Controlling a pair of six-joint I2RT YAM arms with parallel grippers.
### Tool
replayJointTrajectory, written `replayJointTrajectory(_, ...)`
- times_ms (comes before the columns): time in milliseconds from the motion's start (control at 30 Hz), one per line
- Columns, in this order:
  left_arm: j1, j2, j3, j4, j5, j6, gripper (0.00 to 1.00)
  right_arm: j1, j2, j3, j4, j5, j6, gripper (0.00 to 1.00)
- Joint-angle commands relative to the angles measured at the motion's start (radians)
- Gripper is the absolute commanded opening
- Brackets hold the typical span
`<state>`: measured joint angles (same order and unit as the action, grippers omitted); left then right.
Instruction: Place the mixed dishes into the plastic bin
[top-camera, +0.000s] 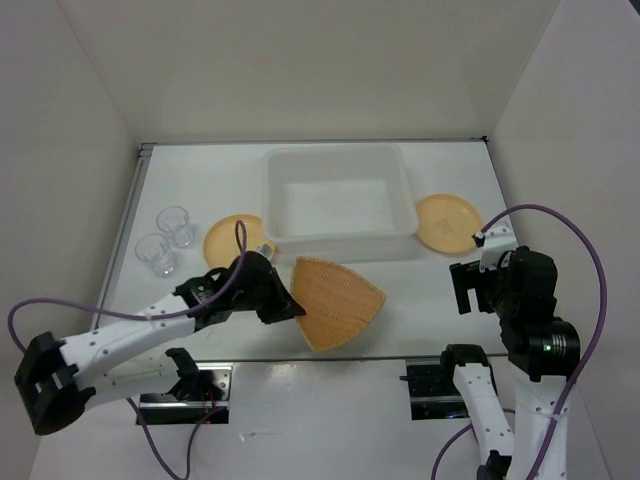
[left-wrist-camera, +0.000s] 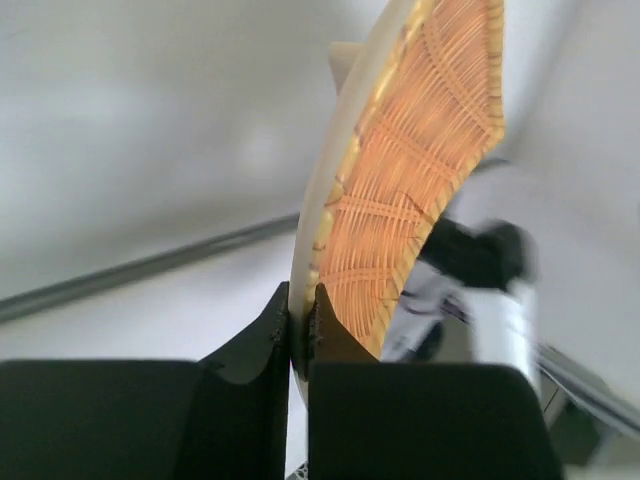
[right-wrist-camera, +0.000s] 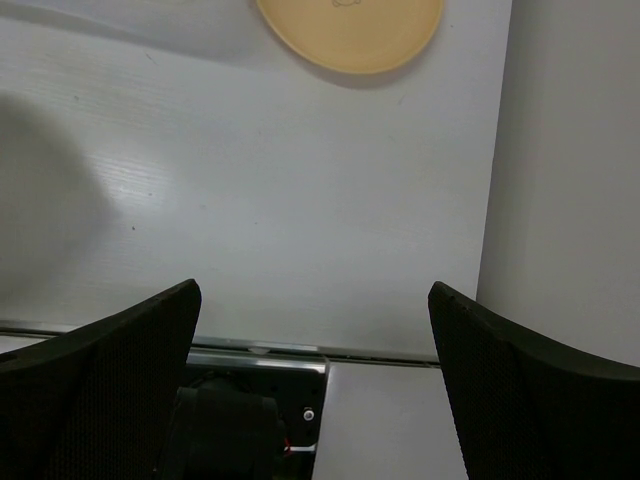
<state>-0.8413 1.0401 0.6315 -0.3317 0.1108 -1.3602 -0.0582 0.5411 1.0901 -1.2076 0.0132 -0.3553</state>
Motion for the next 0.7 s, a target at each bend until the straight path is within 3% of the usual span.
replayJointTrajectory(0,-0.010,-0.147,0.314,-0.158,-0.066,0.047,0.00,0.009,-0.029,-0.015,0.062,0.022,0.025,0.99)
replayJointTrajectory(67,0.034,-0.097,0.451,-0.170,-0.066,0.143,0.00,0.009,-0.029,-0.024,0.072,0.022,0.026,0.99)
replayJointTrajectory(100,0.054,-0.050,0.606,-0.188,-0.054,0.191,0.00,0.009,-0.029,-0.024,0.083,0.034,0.026,0.99)
replayJointTrajectory(233,0.169,0.368,0.969,-0.335,-0.046,0.394,0.00,0.009,-0.038,-0.044,0.106,0.068,0.061,0.99)
replayJointTrajectory(333,0.246,0.513,1.021,-0.261,-0.095,0.379,0.00,0.009,-0.038,-0.044,0.115,0.077,0.061,0.99)
replayJointTrajectory(367,0.260,0.535,0.996,-0.165,-0.130,0.363,0.00,0.009,-0.049,-0.044,0.115,0.077,0.061,0.99)
replayJointTrajectory(433,0.301,0.636,0.996,-0.109,-0.131,0.271,0.00,0.009,-0.049,-0.044,0.115,0.077,0.061,0.99)
replayJointTrajectory(533,0.300,0.768,1.056,-0.098,-0.184,0.135,0.00,0.009,-0.058,-0.044,0.115,0.086,0.070,0.99)
replayJointTrajectory(667,0.263,0.819,1.022,-0.003,-0.284,0.021,0.00,0.009,-0.086,0.040,0.157,0.116,0.110,0.99)
